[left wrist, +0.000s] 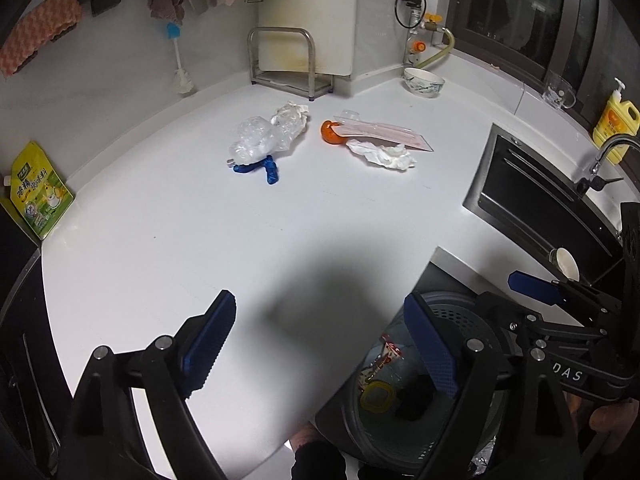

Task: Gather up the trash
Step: 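Withdraw both open tools from above the bin, then grasp the clear plastic bag with the left tool while the right tool grasps the white plastic bag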

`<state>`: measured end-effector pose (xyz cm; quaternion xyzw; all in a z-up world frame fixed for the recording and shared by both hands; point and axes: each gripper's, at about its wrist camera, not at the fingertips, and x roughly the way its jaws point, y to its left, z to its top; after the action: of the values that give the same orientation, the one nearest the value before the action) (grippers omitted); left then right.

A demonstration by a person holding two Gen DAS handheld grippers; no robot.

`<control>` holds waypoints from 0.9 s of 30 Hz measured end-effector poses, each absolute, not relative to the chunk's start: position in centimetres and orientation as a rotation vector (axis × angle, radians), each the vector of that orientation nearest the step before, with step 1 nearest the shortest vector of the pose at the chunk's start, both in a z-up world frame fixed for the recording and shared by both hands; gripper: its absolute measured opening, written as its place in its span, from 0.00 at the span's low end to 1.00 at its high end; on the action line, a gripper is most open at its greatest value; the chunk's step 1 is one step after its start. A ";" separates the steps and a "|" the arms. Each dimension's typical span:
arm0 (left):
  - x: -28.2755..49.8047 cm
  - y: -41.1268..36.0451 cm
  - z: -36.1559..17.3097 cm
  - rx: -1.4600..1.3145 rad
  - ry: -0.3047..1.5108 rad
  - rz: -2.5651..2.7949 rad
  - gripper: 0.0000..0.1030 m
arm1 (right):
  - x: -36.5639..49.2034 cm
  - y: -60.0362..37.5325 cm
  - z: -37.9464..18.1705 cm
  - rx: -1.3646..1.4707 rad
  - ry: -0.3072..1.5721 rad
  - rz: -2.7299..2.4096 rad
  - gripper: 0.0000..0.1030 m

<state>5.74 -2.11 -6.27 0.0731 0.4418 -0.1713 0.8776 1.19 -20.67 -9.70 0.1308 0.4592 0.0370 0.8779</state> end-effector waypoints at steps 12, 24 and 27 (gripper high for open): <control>11.1 0.0 -6.7 0.142 0.925 -0.379 0.82 | 6.7 -18.6 -10.3 0.280 0.969 0.046 0.60; 16.8 2.2 -7.7 0.113 0.941 -0.368 0.82 | 11.0 -17.9 -11.0 0.280 0.973 -0.002 0.60; 18.2 2.7 -8.2 0.105 0.951 -0.359 0.82 | 12.0 -17.8 -11.5 0.281 0.984 -0.014 0.60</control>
<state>18.20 2.66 -8.18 0.0501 0.4551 -0.1719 0.8722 11.96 -17.84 -11.48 0.1345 0.4710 -0.0067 0.8718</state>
